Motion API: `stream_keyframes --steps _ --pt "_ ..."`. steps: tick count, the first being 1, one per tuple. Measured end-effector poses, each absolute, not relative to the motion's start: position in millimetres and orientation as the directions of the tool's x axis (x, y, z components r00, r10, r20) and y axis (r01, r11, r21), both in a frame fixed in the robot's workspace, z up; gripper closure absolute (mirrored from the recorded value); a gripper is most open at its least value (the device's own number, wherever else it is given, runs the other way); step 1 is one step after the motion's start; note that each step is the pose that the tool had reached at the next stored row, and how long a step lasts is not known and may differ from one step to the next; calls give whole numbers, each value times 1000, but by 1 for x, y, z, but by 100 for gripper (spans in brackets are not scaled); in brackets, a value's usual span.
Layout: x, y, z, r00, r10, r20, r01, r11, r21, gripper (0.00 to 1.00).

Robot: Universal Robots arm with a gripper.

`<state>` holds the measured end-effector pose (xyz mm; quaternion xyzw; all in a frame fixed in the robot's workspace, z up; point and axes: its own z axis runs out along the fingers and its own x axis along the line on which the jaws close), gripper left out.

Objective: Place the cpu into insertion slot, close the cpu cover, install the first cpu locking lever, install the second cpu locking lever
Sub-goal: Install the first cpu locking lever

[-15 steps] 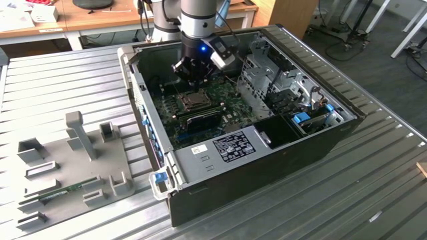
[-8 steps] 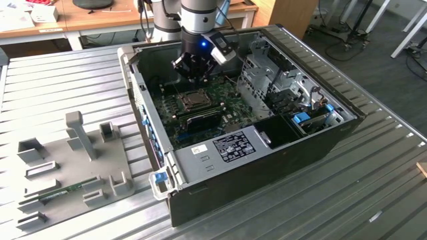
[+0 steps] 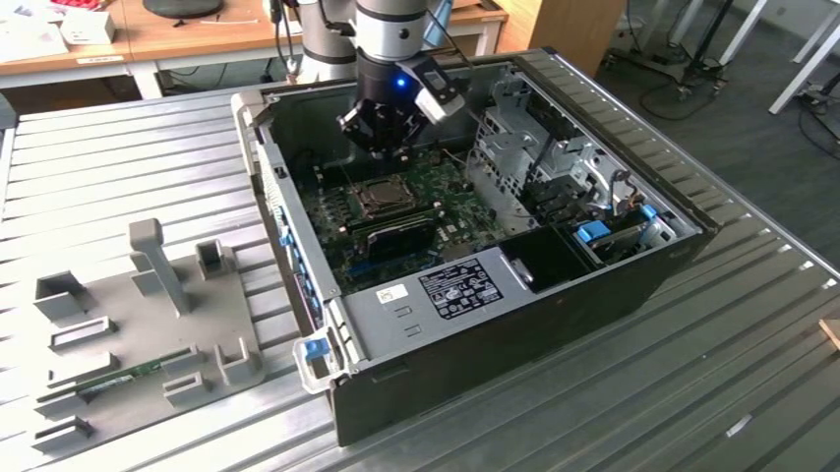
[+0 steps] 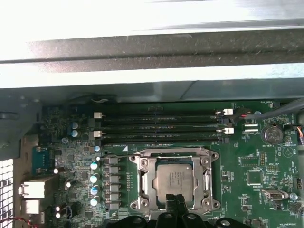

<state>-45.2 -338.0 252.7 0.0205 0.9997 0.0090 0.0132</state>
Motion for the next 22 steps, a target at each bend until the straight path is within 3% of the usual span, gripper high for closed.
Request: stream_keyframes --steps 22 --pt "-89 -338 249 -999 41 -34 41 999 6 89"
